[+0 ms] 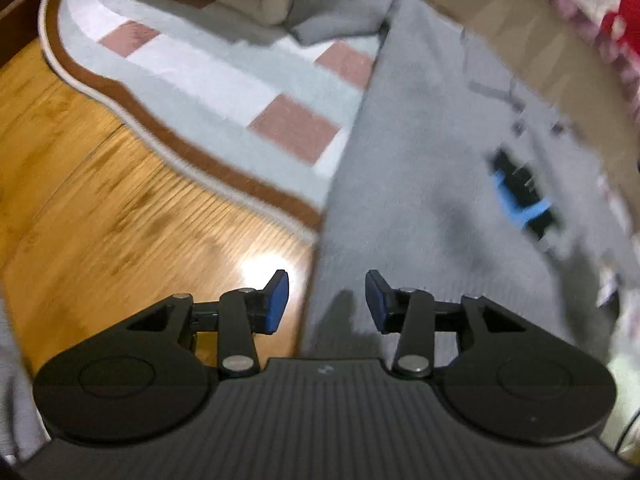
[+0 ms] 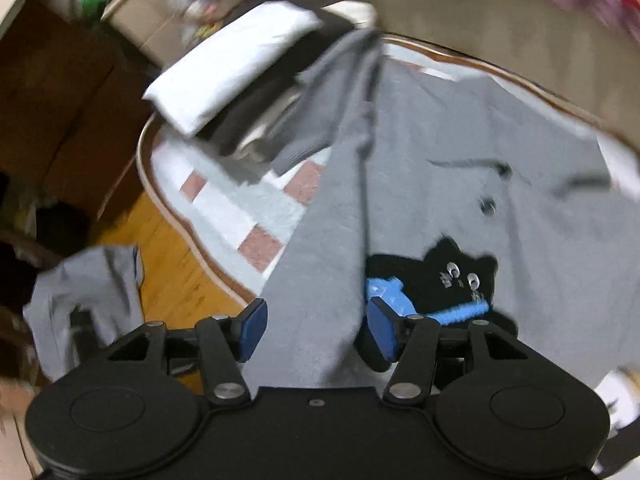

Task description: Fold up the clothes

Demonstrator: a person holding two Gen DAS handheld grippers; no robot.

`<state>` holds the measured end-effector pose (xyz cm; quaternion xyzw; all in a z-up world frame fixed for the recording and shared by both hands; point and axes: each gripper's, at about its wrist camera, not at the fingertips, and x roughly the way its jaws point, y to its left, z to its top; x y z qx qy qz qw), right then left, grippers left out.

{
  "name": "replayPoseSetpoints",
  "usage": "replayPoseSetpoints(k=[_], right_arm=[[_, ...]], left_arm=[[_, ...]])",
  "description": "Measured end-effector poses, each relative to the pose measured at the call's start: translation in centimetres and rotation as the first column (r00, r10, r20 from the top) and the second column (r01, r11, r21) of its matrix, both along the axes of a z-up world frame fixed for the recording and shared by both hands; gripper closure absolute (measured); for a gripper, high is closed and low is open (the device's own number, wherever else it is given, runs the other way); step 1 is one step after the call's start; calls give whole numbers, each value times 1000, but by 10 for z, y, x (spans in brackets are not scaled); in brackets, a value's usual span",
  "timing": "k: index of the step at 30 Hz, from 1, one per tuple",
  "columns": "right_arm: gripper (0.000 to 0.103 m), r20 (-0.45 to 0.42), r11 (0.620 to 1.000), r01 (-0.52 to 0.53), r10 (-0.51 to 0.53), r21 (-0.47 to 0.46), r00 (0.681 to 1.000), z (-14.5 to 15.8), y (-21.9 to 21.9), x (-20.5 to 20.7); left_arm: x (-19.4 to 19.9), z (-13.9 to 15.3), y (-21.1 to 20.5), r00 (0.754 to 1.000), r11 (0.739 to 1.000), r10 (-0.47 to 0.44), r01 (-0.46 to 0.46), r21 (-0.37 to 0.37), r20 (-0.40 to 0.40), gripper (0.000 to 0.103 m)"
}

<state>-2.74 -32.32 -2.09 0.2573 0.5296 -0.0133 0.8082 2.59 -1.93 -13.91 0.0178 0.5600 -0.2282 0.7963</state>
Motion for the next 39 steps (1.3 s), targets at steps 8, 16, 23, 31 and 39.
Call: replayPoseSetpoints(k=[8,16,23,31,39], right_arm=[[42,-45,985,158,-162,-74,986,-79,-29,-124],[38,-37,983,179,-180,-36,983,-106,-13,-195],[62,11,992,56,-55,-117,998,-140,6,-186],[96,164,965,101,-62,-242,984,-60,13,-215],[96,-17,893,124,-146,-433,989,-77,11,-246]], left_arm=[[8,-16,-2,997,995,74,-75,69,18,58],[-8,-35,-26,996,996,-49,54,65,-71,48],[3,-45,-29,995,996,35,-27,80,-96,24],[-9,-30,-33,998,997,-3,8,73,-61,87],[-27,-8,-50,996,981,-85,77,177,41,83]])
